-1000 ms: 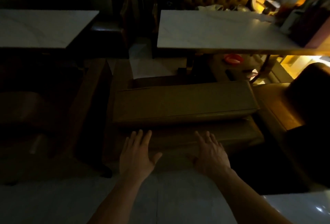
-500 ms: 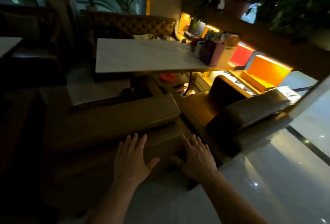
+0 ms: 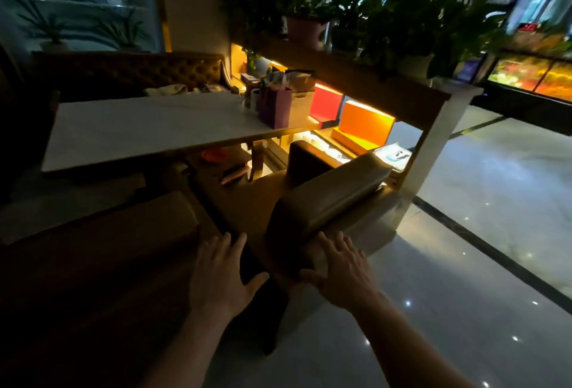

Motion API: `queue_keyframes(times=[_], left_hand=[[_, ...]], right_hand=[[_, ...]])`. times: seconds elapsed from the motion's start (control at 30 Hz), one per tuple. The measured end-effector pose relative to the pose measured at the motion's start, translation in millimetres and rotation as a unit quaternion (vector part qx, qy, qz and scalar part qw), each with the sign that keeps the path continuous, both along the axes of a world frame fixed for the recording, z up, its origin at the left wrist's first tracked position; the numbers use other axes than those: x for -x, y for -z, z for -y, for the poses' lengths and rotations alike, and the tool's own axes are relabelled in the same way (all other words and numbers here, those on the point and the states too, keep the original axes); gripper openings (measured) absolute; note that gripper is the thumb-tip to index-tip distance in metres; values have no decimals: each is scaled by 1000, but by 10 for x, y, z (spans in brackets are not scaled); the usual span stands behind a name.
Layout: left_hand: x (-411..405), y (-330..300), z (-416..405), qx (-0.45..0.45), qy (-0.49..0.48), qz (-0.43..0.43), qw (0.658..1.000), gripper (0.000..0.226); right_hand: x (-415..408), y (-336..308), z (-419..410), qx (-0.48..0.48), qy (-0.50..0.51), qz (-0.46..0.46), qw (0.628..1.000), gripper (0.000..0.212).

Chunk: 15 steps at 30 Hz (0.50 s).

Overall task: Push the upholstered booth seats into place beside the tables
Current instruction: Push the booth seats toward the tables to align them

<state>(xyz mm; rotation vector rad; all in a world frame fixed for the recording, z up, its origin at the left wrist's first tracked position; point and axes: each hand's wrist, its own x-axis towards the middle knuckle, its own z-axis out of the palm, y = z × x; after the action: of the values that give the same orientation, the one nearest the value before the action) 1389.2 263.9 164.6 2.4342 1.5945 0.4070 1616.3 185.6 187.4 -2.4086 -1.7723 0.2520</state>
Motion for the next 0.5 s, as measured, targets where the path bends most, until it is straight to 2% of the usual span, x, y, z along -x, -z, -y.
queue_keyframes(times=[0.27,0.5], left_hand=[[-1754,108,66,26,-2,-3,1000,93],[-2857,519,-301,52,14,-4,999,93]], right_hand=[[-1756,-62,18,25,17,12,999,98],[-2800,315,-397,56,25,5,998,98]])
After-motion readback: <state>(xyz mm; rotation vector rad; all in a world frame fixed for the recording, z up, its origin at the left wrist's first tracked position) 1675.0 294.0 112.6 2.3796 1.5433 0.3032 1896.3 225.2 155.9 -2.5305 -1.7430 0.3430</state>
